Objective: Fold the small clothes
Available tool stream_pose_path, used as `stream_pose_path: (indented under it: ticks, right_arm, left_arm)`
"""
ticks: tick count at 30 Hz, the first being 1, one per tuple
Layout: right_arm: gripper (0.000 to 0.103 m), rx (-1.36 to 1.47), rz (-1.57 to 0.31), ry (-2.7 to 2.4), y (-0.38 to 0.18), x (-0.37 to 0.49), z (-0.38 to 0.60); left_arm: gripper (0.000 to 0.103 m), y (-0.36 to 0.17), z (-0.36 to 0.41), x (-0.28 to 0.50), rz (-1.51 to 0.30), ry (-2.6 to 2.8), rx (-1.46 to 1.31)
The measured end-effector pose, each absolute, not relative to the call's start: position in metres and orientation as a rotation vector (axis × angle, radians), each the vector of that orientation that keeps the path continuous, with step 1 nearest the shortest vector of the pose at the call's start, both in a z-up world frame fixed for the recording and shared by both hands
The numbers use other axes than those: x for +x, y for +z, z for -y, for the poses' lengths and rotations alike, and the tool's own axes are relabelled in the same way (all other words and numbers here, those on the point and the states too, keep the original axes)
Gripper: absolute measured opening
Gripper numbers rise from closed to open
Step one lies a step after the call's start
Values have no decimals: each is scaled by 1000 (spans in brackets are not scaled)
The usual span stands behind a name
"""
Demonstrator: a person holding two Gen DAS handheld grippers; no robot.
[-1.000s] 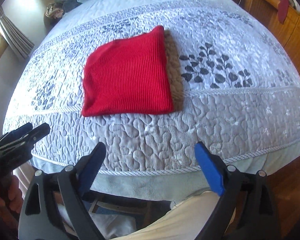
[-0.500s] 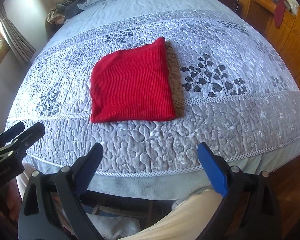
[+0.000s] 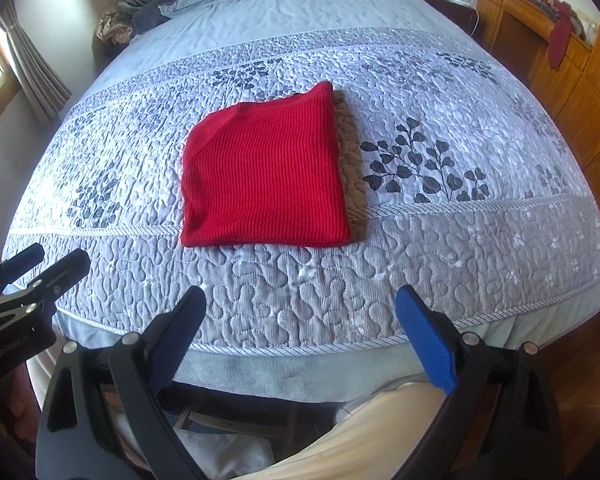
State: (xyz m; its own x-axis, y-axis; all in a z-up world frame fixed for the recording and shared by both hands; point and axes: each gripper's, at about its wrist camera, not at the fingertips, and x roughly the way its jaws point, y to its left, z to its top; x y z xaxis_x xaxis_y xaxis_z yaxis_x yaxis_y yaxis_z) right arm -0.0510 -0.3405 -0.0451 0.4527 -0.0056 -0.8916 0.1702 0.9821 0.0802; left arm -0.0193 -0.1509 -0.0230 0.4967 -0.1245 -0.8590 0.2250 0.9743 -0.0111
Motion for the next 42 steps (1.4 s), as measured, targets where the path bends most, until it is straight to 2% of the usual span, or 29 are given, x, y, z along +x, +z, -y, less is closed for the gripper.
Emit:
stream_pose_path:
  ticks: [42]
  right_arm:
    - [95,148,-1134,-114,-61,-37,344]
  left_arm:
    - [95,-44,150,-13,-1072,-198,134]
